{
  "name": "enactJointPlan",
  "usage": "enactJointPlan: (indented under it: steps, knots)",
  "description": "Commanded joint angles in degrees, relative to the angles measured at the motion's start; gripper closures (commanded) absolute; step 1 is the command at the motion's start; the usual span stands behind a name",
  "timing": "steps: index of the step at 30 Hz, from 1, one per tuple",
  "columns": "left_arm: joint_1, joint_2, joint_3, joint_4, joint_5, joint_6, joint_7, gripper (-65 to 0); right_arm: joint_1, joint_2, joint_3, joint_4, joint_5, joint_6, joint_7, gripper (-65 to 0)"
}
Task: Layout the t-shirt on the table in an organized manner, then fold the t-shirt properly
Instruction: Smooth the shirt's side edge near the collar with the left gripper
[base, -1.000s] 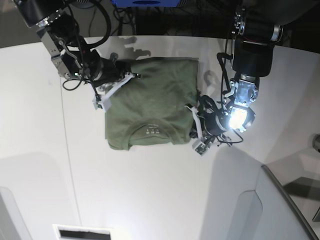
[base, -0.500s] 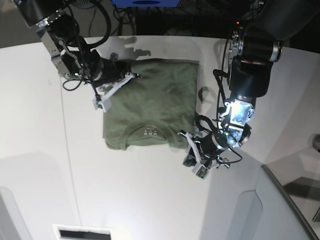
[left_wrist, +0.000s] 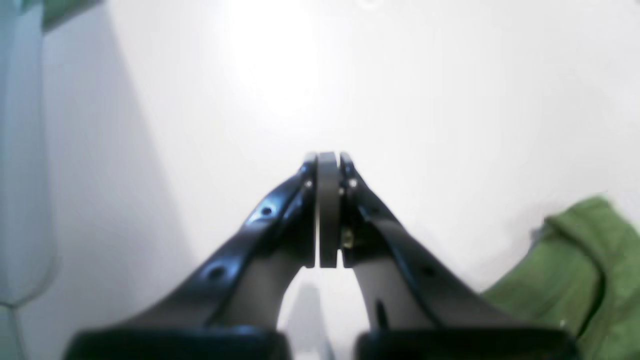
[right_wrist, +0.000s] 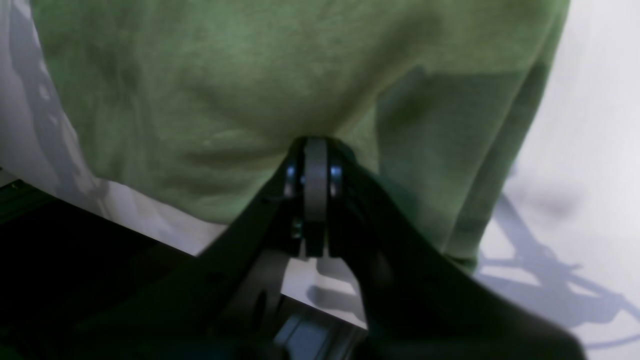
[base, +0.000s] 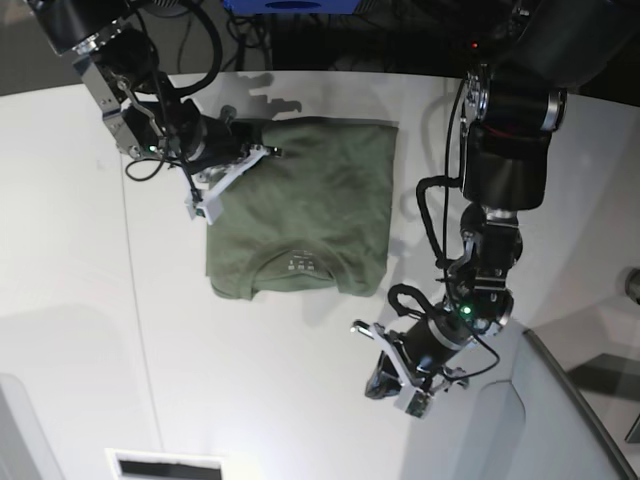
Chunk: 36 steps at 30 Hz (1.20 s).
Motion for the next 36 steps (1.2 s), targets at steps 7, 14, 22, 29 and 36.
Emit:
enactJointPlan:
  steps: [7, 14, 22, 29, 36]
  knots:
    - [5.15, -0.62, 7.68, 0.52, -0.4, 0.02, 0.71, 0.0, 0.04, 0.52, 0.03, -0.16, -1.83, -1.74, -0.1, 0.0]
    - [5.67, -2.73, 7.5, -3.7, -0.4, 0.19, 0.53, 0.0, -0.04, 0.61, 0.03, -0.16, -1.83, -1.74, -0.1, 0.0]
    - [5.5, -5.45, 7.59, -6.25, -0.4, 2.21, 0.53, 0.0, -0.04, 0.52, 0.03, -0.16, -1.83, -1.74, -0.1, 0.0]
    - [4.27, -6.42, 7.24, -9.32, -1.01, 2.3, -4.04, 0.0, 0.04, 0.52, 0.03, -0.07, -1.83, -1.74, -0.1, 0.0]
    - [7.43, -7.83, 7.68, 9.22, -8.13, 2.3, 6.51, 0.0, 0.13, 0.52, 0.03, -0.07, -1.83, -1.74, -0.1, 0.0]
